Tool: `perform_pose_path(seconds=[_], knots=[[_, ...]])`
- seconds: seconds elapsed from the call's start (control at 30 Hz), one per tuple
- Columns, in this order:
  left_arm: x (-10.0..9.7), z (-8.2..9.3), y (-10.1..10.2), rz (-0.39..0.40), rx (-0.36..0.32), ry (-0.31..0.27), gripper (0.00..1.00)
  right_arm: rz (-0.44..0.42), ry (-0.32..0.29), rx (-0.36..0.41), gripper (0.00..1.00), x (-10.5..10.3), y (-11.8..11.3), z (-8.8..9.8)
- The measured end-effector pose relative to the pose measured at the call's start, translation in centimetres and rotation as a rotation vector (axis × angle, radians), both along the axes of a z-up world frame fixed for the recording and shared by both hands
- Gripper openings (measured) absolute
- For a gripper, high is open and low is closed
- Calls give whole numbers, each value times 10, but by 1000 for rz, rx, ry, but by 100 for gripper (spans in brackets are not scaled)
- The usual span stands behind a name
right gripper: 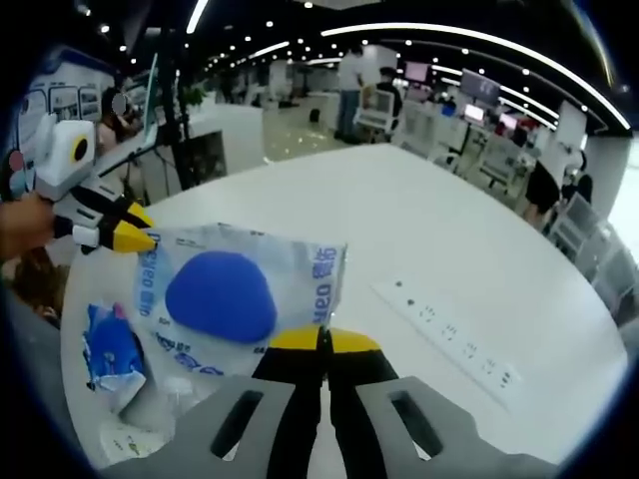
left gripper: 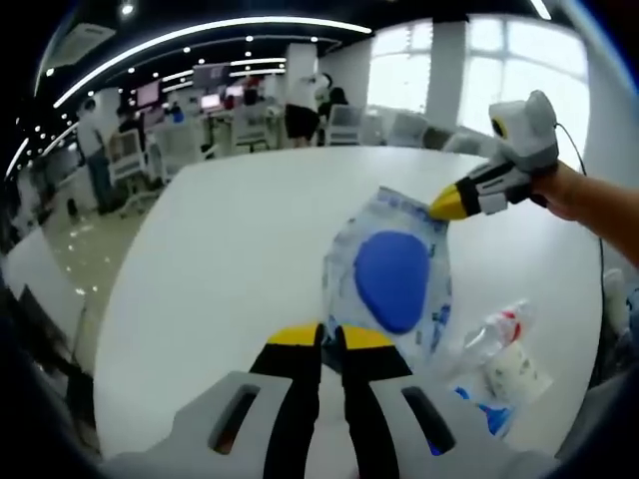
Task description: Arrange the tabletop items into an orderly group along one side of the table until the central work area is clear of visible clutter.
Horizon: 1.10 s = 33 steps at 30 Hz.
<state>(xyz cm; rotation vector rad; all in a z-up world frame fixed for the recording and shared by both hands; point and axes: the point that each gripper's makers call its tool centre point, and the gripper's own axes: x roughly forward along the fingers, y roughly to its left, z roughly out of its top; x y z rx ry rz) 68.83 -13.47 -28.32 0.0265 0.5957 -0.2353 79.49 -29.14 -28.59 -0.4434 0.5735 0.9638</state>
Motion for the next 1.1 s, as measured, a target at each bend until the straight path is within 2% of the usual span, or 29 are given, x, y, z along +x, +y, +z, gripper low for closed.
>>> perform_pose_path(seconds=[0.3,0.63,0.93,1.1], knots=[[24,8,-34,-89,44,-7,3,-72,-14,9,1,-5,-48,11],[47,-1,-77,-184,82,6,3,-157,-7,13,1,-11,-99,8],[67,-15,-104,-252,135,24,3,-221,23,24,1,-24,-131,-9],[71,-23,-115,-281,159,35,3,-250,53,24,1,-30,-143,-24]])
